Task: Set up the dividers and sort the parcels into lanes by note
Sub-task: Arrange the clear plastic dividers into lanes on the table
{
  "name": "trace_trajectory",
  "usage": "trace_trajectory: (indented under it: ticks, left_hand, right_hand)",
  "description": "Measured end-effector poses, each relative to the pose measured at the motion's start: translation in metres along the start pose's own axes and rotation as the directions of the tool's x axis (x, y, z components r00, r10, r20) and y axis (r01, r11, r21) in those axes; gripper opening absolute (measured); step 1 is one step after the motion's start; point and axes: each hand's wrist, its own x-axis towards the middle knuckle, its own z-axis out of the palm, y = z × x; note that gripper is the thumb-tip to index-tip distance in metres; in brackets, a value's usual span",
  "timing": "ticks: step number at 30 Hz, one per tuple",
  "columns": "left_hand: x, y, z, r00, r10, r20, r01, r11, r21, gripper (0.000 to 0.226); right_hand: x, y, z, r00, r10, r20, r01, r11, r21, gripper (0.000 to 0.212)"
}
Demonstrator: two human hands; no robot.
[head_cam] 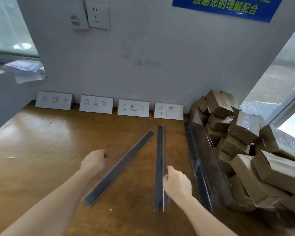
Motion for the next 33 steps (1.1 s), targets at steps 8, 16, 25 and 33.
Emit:
trace_trajectory:
  ticks: [8, 16, 25, 33]
  left_hand:
    - [-0.079, -0.041, 0.003, 0.976, -0.109, 0.186, 0.100, 0.993, 0.057, 0.011]
    - [-0.136, -0.051, 0.004, 0.984, -0.111, -0.141, 0.105, 0.993, -0.050, 0.014]
    - [-0.137, -0.129, -0.026, 0.962, -0.077, -0.261, 0.062, 0.996, -0.066, 0.018]
    - [-0.120, -0.239, -0.070, 0.949, -0.076, -0.307, 0.045, 0.993, -0.107, 0.018]
  right_hand:
    - [-0.051, -0.027, 0.026, 0.988, -0.104, 0.110, 0.102, 0.994, 0.029, 0.047]
    - [-0.071, -0.061, 0.024, 0.986, -0.154, 0.071, 0.151, 0.988, 0.043, 0.034]
    - [-0.078, -0.144, 0.044, 0.977, -0.212, 0.024, 0.210, 0.975, 0.069, 0.042]
    - [-0.084, -0.255, 0.069, 0.979, -0.202, 0.025, 0.200, 0.978, 0.053, 0.045]
